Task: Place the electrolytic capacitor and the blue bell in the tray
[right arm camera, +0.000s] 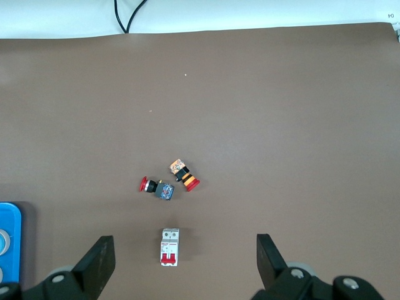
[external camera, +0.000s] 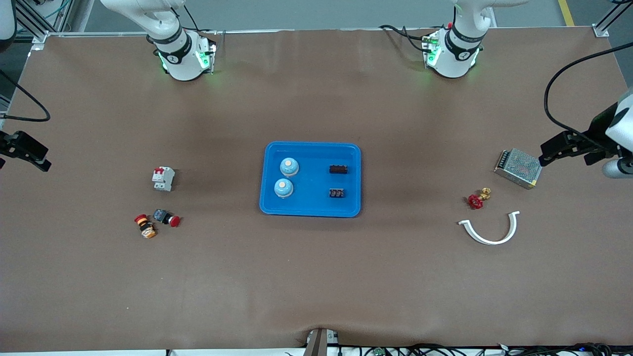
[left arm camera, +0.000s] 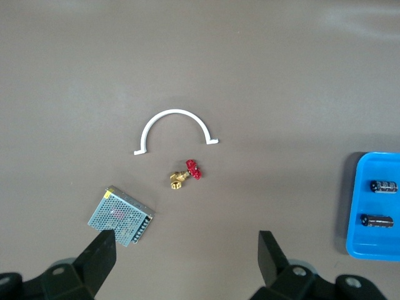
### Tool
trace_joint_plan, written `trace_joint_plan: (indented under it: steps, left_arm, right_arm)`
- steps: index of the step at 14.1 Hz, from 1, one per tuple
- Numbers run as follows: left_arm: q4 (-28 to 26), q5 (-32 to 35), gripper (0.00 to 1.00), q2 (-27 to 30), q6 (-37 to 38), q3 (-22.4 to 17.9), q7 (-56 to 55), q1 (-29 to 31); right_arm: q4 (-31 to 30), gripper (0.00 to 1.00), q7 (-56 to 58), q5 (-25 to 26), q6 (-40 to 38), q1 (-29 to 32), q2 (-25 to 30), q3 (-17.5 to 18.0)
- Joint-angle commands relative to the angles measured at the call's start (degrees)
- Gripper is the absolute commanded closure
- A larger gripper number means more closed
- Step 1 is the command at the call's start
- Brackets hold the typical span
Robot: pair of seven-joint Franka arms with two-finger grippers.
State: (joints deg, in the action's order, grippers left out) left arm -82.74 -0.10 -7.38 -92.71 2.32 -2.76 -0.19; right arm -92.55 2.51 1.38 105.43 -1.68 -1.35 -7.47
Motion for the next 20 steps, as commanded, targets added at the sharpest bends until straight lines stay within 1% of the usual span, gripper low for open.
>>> trace_joint_plan:
  steps: [1,5,8,13,20]
  left_arm:
    - [-1.81,-0.51,0.00,1.32,1.56,-1.00,1.27,-1.48]
    - [-1.81,-0.34,0.00,1.14,4.64,-0.56,0.39,-1.57]
    - [-1.81,-0.25,0.00,0.88,4.64,-0.73,1.00,-1.92]
    - [-1.63,4.49,0.00,0.70,4.64,-0.56,1.44,-2.27]
    - [-1.28,4.32,0.00,0.61,4.47,-0.38,0.56,-2.18]
  right_arm:
    - [1.67,0.00,-0.05,-0.24,-0.58,0.28,-0.76,0.17]
    - [2.37,0.00,-0.05,-0.24,-0.75,0.45,-0.76,0.17]
    - [2.37,0.00,-0.05,-0.24,-0.67,0.01,-0.85,0.17]
    - [2.46,0.00,-0.05,-0.33,-0.58,0.36,-0.85,0.26]
    - [2.46,0.00,-0.05,-0.33,-0.49,0.36,-0.85,0.17]
